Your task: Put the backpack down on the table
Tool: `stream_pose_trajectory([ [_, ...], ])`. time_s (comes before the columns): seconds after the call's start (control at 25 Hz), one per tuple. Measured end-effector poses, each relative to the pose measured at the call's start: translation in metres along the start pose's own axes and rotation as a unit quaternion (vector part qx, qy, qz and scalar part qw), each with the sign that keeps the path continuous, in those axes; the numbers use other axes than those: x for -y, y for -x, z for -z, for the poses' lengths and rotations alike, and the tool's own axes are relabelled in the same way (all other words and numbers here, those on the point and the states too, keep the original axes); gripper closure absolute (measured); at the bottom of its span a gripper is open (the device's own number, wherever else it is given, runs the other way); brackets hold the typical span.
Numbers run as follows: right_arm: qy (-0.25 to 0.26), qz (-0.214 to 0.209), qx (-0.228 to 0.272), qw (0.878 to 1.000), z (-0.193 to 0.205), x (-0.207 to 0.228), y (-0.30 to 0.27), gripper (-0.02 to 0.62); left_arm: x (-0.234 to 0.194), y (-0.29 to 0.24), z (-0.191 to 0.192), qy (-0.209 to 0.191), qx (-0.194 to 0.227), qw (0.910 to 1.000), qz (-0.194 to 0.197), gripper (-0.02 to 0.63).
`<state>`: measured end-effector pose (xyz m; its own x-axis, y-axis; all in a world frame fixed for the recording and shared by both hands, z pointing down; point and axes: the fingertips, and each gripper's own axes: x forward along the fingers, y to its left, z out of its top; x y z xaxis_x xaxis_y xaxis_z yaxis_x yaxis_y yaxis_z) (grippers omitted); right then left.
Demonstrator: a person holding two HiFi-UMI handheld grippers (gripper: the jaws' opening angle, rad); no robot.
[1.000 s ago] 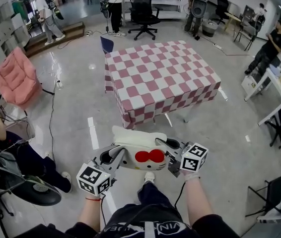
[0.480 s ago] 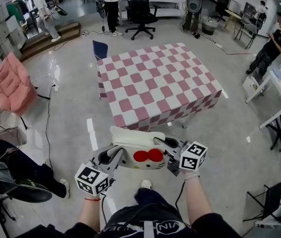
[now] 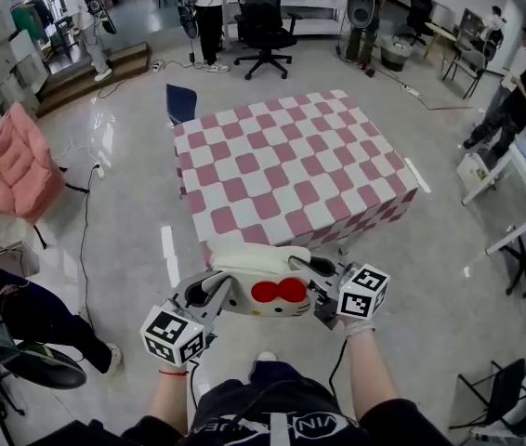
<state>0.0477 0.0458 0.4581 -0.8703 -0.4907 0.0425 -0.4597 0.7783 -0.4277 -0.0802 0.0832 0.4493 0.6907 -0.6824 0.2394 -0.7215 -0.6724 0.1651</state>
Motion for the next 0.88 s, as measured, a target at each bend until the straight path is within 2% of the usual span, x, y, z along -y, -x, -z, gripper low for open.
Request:
stream_pose_trajectory([
  [0.28, 0.003, 0.0, -0.003, 1.0, -0.015, 0.028, -0.002, 0.584, -0.009, -0.028, -0.01, 0.003, 0.001, 1.0, -0.004, 0.549],
  [0.56, 0.002, 0.003, 0.01, 1.0, -0.035, 0.054, -0.007, 0.584, -0.021, -0.056, -0.028, -0.013, 0.004, 0.9999, 0.003, 0.549],
  [0.88, 0.008, 0.022, 0.001, 1.0, -0.057, 0.098, -0.026, 0.584, -0.054, -0.099, -0.046, -0.013, 0.006, 0.9995, 0.027, 0.557],
])
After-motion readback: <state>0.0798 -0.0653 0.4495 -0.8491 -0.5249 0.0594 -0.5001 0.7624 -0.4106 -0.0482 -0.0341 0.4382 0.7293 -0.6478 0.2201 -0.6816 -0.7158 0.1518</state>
